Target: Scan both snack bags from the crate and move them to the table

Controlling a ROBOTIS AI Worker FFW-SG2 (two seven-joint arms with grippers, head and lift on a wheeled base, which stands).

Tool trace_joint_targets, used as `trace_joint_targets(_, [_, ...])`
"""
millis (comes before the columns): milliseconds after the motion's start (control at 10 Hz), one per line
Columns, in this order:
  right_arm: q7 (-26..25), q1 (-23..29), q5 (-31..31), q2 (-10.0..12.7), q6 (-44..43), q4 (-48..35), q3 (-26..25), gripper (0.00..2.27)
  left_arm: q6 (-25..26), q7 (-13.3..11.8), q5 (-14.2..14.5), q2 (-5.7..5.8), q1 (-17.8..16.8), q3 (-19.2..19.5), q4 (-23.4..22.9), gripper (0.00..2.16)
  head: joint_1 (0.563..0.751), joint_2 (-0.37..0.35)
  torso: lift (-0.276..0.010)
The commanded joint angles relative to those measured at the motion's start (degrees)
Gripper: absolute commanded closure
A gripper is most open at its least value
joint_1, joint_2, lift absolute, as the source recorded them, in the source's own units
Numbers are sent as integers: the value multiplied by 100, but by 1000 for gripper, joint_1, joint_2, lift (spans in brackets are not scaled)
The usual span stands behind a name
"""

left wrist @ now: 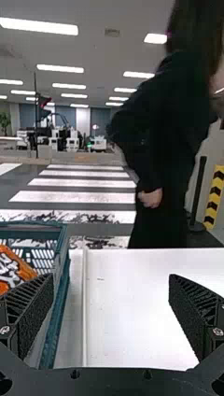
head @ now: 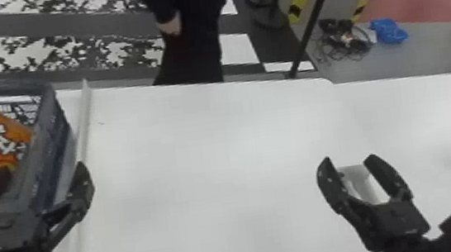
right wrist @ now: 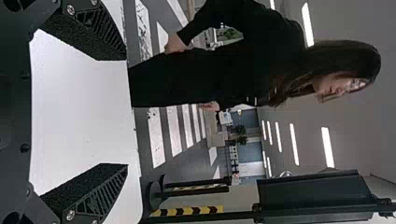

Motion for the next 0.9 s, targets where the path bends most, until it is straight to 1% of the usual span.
trace_joint_targets(0, [0,1,3,3,0,33,-43,113,732,12,140,-2,-579,166,89,80,695,-196,-87])
trace_joint_targets(200, [0,-7,3,12,0,59,-60,113,1488,12,175,-2,-1203,465,256,80,695,-170,-87])
trace_joint_targets(300, [0,-7,20,12,0,68,-60,113,1559,12,236,-10,-1432,684,327,80,695,-147,-87])
trace_joint_targets(500, [0,-51,29,12,0,147,-60,113,1963,-32,219,7,-1889,1071,520,80,695,-89,-87])
trace_joint_targets(600, [0,-60,20,12,0,200,-51,113,2227,-59,210,25,-2135,1203,731,80,695,-57,-87])
trace_joint_targets(700, [0,-69,29,12,0,244,-43,113,2244,-59,210,51,-2355,1291,1021,83,695,-41,-87])
trace_joint_targets(800, [0,-60,29,12,-18,252,-43,113,2262,-59,184,51,-2495,1317,1285,83,695,-13,-87])
